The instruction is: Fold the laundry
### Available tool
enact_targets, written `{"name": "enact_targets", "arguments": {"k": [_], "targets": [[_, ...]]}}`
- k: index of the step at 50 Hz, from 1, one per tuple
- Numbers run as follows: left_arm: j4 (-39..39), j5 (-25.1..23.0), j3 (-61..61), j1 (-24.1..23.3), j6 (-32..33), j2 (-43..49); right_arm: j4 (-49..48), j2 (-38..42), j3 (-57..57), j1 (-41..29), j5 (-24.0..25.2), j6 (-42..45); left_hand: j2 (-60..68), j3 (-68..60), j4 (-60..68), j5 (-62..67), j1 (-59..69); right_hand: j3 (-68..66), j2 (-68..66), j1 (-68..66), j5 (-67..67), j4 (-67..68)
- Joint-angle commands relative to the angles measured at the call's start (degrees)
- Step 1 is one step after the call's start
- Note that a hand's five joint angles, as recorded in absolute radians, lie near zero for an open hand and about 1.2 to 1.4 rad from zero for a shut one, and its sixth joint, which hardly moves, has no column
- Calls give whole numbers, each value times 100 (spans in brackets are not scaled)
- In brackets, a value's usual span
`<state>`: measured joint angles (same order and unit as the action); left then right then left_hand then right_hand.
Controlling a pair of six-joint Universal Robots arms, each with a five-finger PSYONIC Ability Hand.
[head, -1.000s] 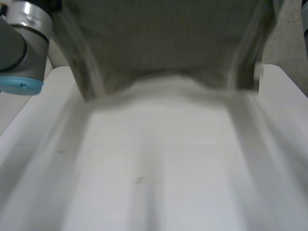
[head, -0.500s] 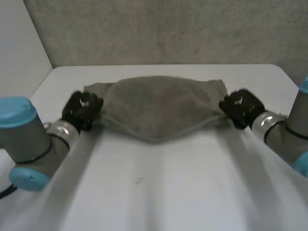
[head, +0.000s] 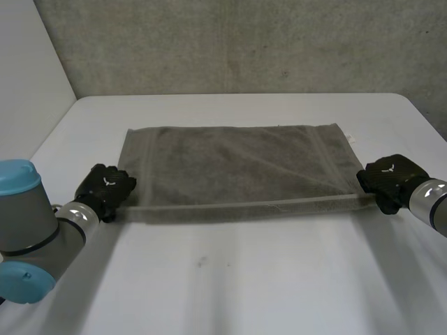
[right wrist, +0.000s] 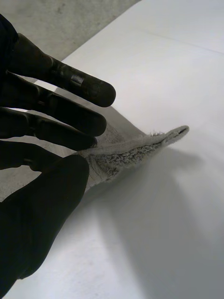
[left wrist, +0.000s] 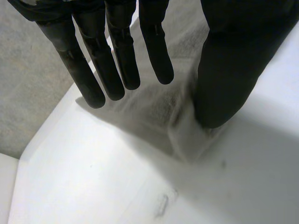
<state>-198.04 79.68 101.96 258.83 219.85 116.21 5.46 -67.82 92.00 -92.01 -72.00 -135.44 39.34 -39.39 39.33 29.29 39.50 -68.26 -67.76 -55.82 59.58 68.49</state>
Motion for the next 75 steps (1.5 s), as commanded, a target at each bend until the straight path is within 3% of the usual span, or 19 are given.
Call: {"name": "enact_targets", "arguments": {"k": [1, 10, 14, 15, 17, 20, 23, 29, 34, 39, 42, 50, 56, 63, 64, 65, 66, 71, 75], "targets": [[72, -5, 157, 27, 6, -80, 7, 5, 213, 61, 2, -9, 4048, -4043, 4049, 4053, 4032, -1174, -1224, -2418, 1042, 1151], [688, 30, 667, -34, 76, -1013, 403, -214, 468, 70, 19, 316, 4066, -4061, 4067, 4071, 4050, -1174, -1224, -2418, 1042, 1151], [2018, 30, 851, -52, 172, -1792, 1602, -819, 678, 340, 10, 1559, 4066, -4061, 4067, 4071, 4050, -1174, -1224, -2418, 1042, 1151], [2024, 30, 852, -52, 173, -1795, 1607, -821, 679, 342, 10, 1564, 4066, -4061, 4067, 4071, 4050, -1174, -1224, -2418, 1042, 1151], [3099, 3, 904, -17, 391, -2154, 2560, -1144, 802, 736, 10, 2605, 4066, -4061, 4067, 4071, 4050, -1174, -1224, -2418, 1042, 1151], [3631, -5, 852, 1, 620, -2313, 2934, -1304, 688, 895, 133, 2996, 4066, -4061, 4067, 4071, 4050, -1174, -1224, -2418, 1042, 1151], [3527, -6, 790, 1, 656, -2322, 2820, -1304, 573, 896, 177, 2927, 4066, -4061, 4067, 4071, 4050, -1174, -1224, -2418, 1042, 1151], [2419, 3, 342, 10, 621, -1971, 1967, -970, 108, 641, 221, 2021, 4066, -4061, 4067, 4071, 4050, -1174, -1224, -2418, 1042, 1151], [1646, 65, -282, -113, 630, -1083, 1229, -267, -341, 263, 63, 1503, 4066, -4061, 4067, 4071, 4050, -1174, -1224, -2418, 1042, 1151], [1093, 82, -1334, -218, 428, 57, 134, 627, -1051, -457, -498, 1143, 4066, -4061, 4067, 4071, 4050, -1174, -1224, -2418, 1042, 1151], [987, 117, -1627, -307, 357, 332, -283, 823, -1167, -546, -579, 1072, 4066, -4061, 4067, 4071, 4050, -1174, -1224, -2418, 1042, 1151], [442, 706, -3154, -421, 296, 1561, -2925, 1920, -1711, -932, -745, 1019, 4066, -4061, 4067, 4071, 4050, -1174, -1224, -2418, 1042, 1151], [398, 759, -3867, -439, 269, 2019, -3604, 2491, -2150, -1020, -886, 1072, 4066, -4061, 4067, 4071, 4050, -1174, -1224, -2418, 1042, 1151], [406, 733, -4132, -439, 278, 2266, -3623, 2906, -2582, -1055, -957, 1046, 4066, -4061, 4067, 4071, 4050, -1163, -1213, -2407, 1031, 1140], [415, 724, -4114, -456, 278, 2283, -3614, 2923, -2573, -1055, -991, 1037, -278, 283, -277, -273, -294, 2417, 2368, 1173, -2549, -2440], [433, 715, -4079, -500, 287, 2283, -3596, 2897, -2530, -1073, -1087, 1028, -2934, 2939, -2933, -2929, -2950, 4884, 4835, 3641, -5016, -4908], [433, 706, -4035, -561, 296, 2248, -3561, 2827, -2486, -1099, -1228, 993, -2765, 2769, -2764, -2759, -2781, 5826, 5776, 4582, -5958, -5849], [433, 715, -3842, -641, 243, 1959, -3509, 2267, -2039, -1143, -1492, 670, -2934, 2939, -2933, -2929, -2950, 5826, 5776, 4582, -5958, -5849], [433, 715, -3430, -658, 155, 1512, -3229, 1458, -1450, -1082, -1309, -164, -2934, 2939, -2933, -2929, -2950, 5826, 5776, 4582, -5958, -5849]]}}
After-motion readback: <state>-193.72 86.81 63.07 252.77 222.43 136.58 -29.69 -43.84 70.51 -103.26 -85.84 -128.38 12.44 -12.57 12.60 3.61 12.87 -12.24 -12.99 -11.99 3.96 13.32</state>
